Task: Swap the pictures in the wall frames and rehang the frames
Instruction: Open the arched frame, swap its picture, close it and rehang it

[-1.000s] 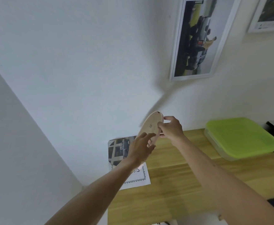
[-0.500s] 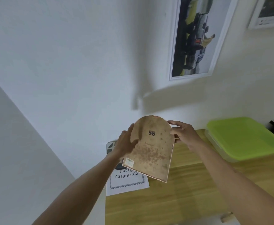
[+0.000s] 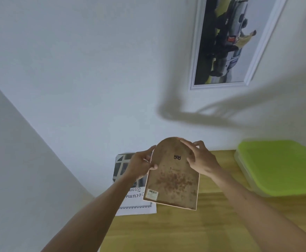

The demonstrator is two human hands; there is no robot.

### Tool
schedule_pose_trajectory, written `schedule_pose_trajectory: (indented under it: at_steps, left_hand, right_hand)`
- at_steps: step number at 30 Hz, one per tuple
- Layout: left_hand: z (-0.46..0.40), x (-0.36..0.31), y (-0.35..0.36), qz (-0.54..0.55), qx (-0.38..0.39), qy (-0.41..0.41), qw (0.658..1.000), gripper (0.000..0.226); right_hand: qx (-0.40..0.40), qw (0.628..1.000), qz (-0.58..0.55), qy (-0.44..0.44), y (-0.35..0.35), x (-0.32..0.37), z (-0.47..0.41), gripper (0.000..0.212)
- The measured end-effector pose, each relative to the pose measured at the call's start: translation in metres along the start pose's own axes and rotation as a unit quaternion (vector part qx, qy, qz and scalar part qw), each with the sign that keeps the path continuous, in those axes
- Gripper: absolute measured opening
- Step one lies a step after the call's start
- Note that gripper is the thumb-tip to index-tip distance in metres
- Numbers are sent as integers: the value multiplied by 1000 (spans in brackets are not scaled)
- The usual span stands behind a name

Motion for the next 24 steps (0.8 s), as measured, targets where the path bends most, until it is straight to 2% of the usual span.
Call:
schedule_pose_trajectory:
  at_steps: [2,3,5,10,15,21,24]
  left_hand:
    - [-1,7,6,-18,-14,-2,1000,74]
    - [-1,9,8,-29,-19,1,999,76]
    - [0,10,13,-51,-25,0,998,76]
    - [14,13,28,-49,-40,-15,998,76]
    - [26,19,39,-21,-68,-44,997,74]
    - [34,32,37,80,-96,-80,989,74]
    - [35,38,31,116,-113,-95,982,72]
  right_hand:
    - [14,999,34,-10,7,0,-9,63]
    - [26,999,43,-10,11,1,-14,62]
    - [61,998,30,-2,19,1,-22,60]
    - [138,986,-81,56,27,3,-38,45]
    - [185,975,-113,53,25,12,-50,15]
    - [223,962,-151,42,19,11,-62,35]
    - [216,957,-176,78,24,-2,-63,42]
Point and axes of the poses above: each hand's wrist, its own z-axis away from the middle knuckle, its own y-axis out of the palm, x = y × z, the point moved 4 cm from there along -z, towards the middle knuckle, and after that the axes turned 11 degrees about y, right-handed, at the moved point
